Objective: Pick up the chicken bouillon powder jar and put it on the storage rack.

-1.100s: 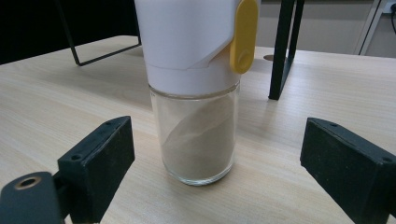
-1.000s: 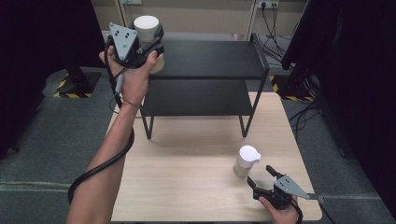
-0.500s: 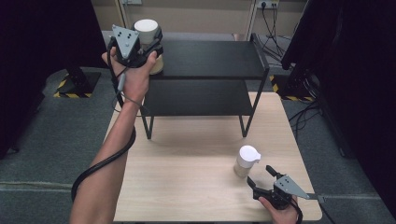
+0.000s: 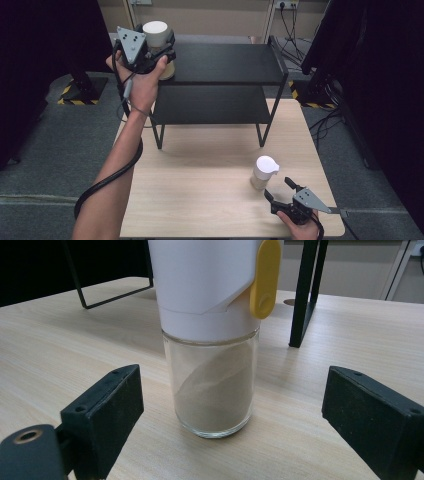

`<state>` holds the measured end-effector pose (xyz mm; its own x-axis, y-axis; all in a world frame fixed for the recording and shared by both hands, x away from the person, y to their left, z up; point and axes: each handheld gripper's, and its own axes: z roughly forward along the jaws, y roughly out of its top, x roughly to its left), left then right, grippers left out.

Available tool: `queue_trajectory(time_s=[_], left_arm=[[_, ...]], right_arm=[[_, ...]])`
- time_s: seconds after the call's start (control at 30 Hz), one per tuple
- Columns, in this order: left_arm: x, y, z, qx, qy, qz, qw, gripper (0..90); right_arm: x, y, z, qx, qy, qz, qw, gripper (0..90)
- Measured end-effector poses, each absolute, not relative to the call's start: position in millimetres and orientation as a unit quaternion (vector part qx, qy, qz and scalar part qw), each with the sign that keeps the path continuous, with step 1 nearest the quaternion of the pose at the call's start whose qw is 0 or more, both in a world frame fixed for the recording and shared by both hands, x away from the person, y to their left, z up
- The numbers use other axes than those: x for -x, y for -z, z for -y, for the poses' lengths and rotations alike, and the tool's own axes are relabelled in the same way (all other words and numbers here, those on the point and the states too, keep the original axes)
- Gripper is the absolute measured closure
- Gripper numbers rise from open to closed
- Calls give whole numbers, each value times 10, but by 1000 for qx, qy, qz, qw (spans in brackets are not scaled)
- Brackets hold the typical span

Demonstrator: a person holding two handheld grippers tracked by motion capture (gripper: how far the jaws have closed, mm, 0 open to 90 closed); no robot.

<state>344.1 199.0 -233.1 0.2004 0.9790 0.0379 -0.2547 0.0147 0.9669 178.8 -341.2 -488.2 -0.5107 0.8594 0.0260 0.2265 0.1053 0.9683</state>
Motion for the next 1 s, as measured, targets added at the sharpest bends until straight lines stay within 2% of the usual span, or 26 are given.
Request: queue_trajectory(time_s=[0.47, 1.0], left_arm=[[-3151, 2445, -2036, -477, -517, -369, 608, 154], [-2790, 2907, -2161, -494, -505, -348, 616, 151]], right_arm=[[-1790, 4878, 3406, -397, -536, -684, 295, 96], [-1791, 4877, 3407, -398, -536, -684, 294, 95]])
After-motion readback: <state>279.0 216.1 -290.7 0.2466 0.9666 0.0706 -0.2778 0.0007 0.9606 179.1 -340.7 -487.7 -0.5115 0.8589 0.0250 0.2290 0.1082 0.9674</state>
